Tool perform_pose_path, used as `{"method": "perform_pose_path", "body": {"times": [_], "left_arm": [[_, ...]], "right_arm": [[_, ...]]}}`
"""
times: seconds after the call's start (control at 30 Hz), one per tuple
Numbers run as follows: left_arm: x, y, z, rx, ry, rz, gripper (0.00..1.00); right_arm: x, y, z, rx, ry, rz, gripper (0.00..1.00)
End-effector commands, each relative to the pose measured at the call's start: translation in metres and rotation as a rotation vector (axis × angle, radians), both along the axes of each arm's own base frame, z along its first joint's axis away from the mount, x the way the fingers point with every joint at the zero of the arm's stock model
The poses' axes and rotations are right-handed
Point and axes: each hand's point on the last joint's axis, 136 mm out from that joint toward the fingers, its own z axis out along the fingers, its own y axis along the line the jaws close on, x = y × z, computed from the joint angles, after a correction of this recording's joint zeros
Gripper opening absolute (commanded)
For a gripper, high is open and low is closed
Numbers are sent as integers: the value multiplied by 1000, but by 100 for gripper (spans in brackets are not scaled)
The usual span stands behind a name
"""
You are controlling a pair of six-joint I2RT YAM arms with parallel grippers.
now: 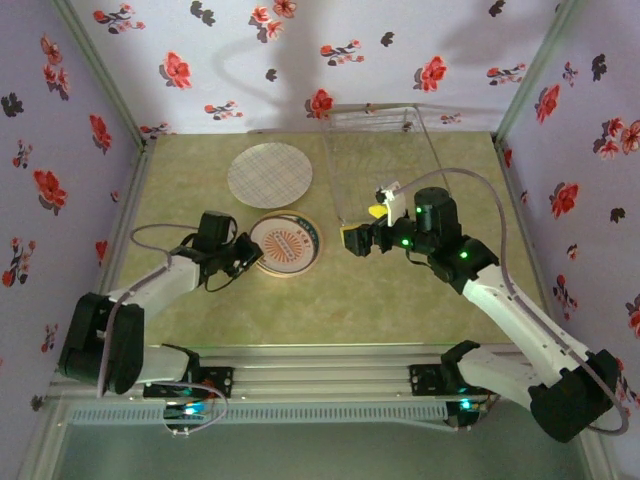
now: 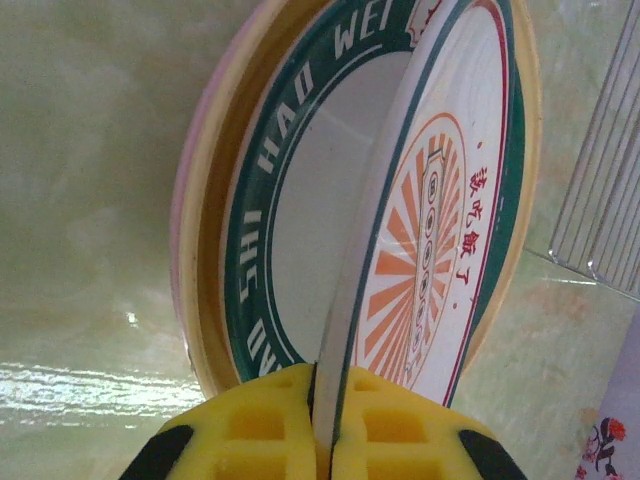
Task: Unload the plates from the dish rack
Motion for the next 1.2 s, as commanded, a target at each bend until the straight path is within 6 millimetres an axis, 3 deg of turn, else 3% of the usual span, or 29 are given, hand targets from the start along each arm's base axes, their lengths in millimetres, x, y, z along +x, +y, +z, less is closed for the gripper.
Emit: {"method": "perform_pose_path", "body": {"times": [0.0, 0.27, 0.6, 0.9, 1.17], "left_arm": [[12, -2, 5, -11, -20, 11, 0], [12, -4, -4, 9, 39, -4, 0], [12, -4, -2, 48, 76, -42, 30], [6, 2, -4, 130, 163, -80, 43], [3, 8, -14, 202, 240, -110, 44]], "right_arm": [[3, 5, 12, 23, -49, 7, 99], [6, 10, 13, 28, -52, 19, 99], [11, 13, 13, 24, -47, 18, 99], [13, 15, 15, 21, -51, 18, 99], [16, 16, 16, 21, -54, 15, 99]]}}
